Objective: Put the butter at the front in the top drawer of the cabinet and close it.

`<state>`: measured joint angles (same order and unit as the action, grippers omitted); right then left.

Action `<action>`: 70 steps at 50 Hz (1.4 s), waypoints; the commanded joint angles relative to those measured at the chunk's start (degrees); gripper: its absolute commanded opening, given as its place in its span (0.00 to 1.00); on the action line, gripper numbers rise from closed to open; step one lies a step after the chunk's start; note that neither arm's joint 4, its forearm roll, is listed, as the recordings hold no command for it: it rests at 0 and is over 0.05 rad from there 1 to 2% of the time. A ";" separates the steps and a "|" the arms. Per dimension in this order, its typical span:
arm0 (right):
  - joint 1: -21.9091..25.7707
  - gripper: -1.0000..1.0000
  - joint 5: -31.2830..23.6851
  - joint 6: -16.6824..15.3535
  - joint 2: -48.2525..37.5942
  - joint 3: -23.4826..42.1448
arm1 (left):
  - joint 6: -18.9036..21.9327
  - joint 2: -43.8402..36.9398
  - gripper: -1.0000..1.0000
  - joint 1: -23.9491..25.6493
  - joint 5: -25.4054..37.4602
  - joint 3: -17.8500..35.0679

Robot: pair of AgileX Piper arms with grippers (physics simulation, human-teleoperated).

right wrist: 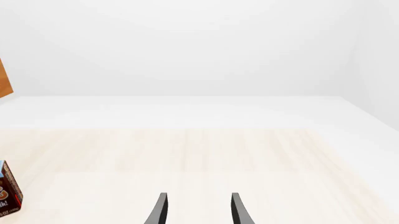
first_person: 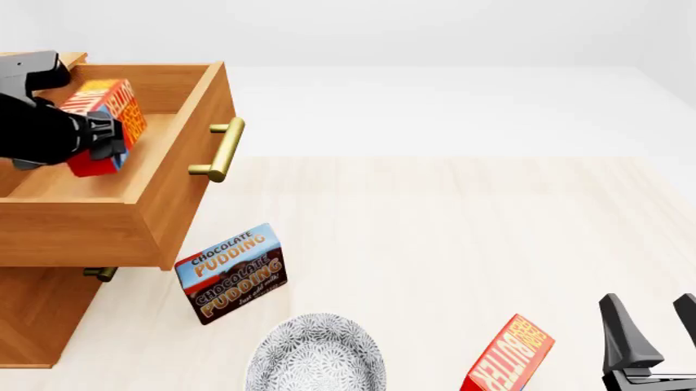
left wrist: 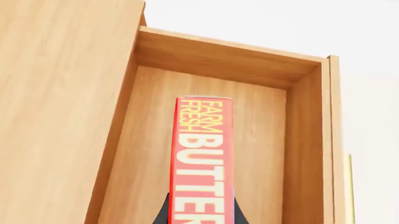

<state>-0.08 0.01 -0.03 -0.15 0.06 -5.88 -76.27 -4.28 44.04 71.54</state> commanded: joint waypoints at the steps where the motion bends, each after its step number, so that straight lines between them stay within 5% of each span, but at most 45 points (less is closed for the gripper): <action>1: 0.01 1.00 0.01 -0.02 -0.01 0.03 | 0.25 -0.49 0.00 0.13 -2.99 -1.20; 46: 0.02 1.00 0.15 -0.03 -0.16 0.05 | -1.06 -1.77 0.00 1.47 -5.77 -4.87; 47: 0.02 1.00 0.14 -0.04 -0.16 0.05 | -1.12 -1.63 1.00 1.56 -5.65 -4.92; 70: 0.01 1.00 -0.03 -0.02 0.00 0.06 | 0.61 0.90 1.00 1.15 -1.99 -2.34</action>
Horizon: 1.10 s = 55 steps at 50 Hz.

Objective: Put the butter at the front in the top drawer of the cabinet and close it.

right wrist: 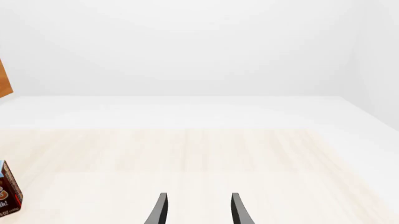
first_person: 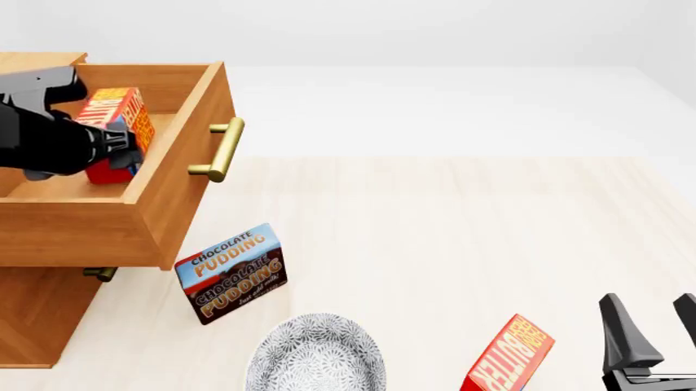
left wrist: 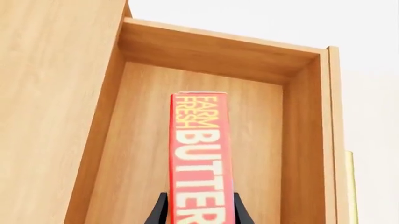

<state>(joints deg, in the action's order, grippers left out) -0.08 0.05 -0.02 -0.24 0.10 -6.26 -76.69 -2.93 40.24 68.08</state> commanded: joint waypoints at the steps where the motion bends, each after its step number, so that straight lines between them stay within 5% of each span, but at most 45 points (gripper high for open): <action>1: 0.00 1.00 -0.08 -0.01 0.08 0.02 | 1.18 1.60 1.00 -0.30 2.12 1.22; 55: 0.01 1.00 -0.02 -0.02 0.06 -0.01 | 6.81 13.47 1.00 2.52 16.83 9.75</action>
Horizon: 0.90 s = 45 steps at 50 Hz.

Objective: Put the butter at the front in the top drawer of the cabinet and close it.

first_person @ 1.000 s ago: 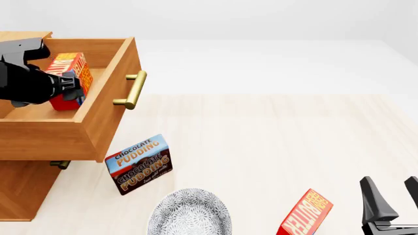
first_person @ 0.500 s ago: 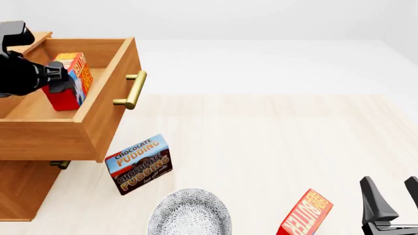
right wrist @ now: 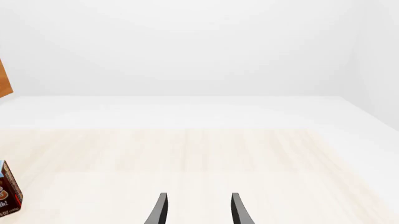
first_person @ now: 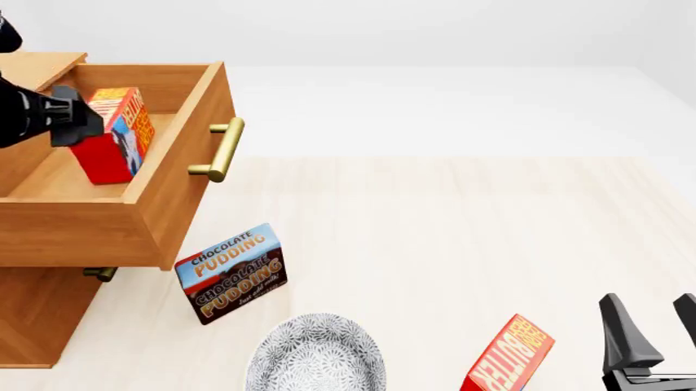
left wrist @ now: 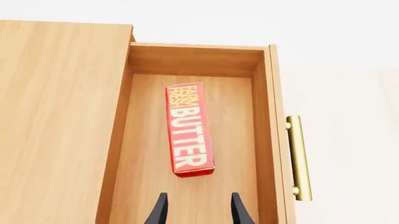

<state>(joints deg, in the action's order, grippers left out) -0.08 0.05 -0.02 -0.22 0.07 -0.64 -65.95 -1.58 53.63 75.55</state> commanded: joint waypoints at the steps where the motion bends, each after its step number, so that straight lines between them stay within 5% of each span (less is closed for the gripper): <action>1: 0.01 1.00 -0.03 -0.01 0.05 0.02 | 1.38 2.91 1.00 1.21 3.94 2.72; 25: 0.02 1.00 -0.04 -0.02 0.02 0.05 | 7.25 5.50 1.00 7.88 14.38 16.36; 45: 0.02 1.00 -0.11 0.00 0.11 0.03 | 8.38 4.64 1.00 15.84 10.80 15.21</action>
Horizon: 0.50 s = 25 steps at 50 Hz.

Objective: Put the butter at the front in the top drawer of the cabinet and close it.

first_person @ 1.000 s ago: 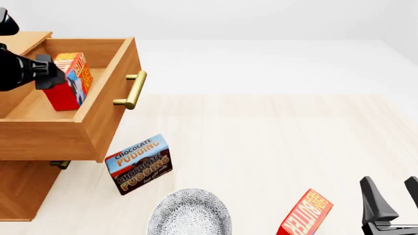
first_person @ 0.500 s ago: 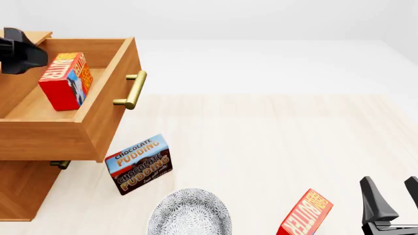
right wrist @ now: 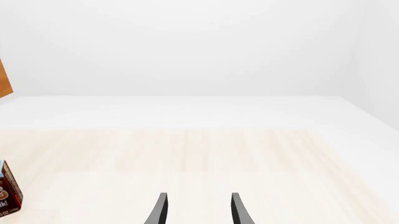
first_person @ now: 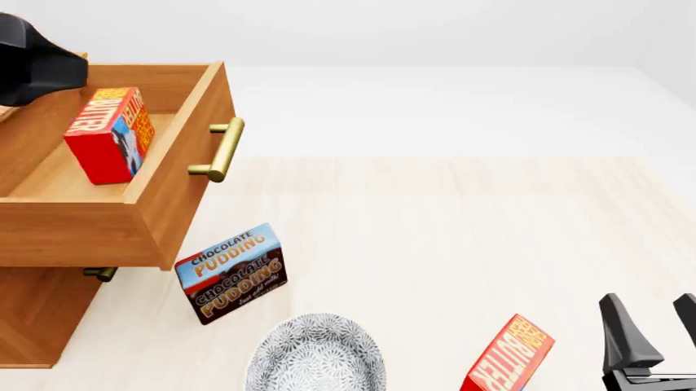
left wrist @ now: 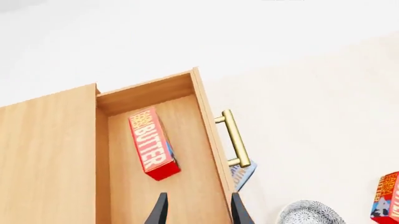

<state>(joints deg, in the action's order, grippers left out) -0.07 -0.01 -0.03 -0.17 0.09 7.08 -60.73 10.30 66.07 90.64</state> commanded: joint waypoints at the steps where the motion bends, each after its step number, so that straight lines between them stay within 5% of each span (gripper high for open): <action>1: 0.00 1.00 -0.04 -0.01 0.06 0.01 | 0.54 -1.01 1.00 4.44 -2.27 -0.13; 12: 0.00 1.00 -0.05 0.01 0.06 0.00 | -0.72 -4.99 1.00 8.76 -8.67 -1.59; 25: 0.01 1.00 -0.05 0.01 0.06 0.00 | -2.28 -13.23 1.00 16.02 -14.46 2.59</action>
<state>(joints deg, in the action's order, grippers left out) -0.07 -0.03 -0.02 -0.13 0.07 5.83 -68.69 21.56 55.78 91.11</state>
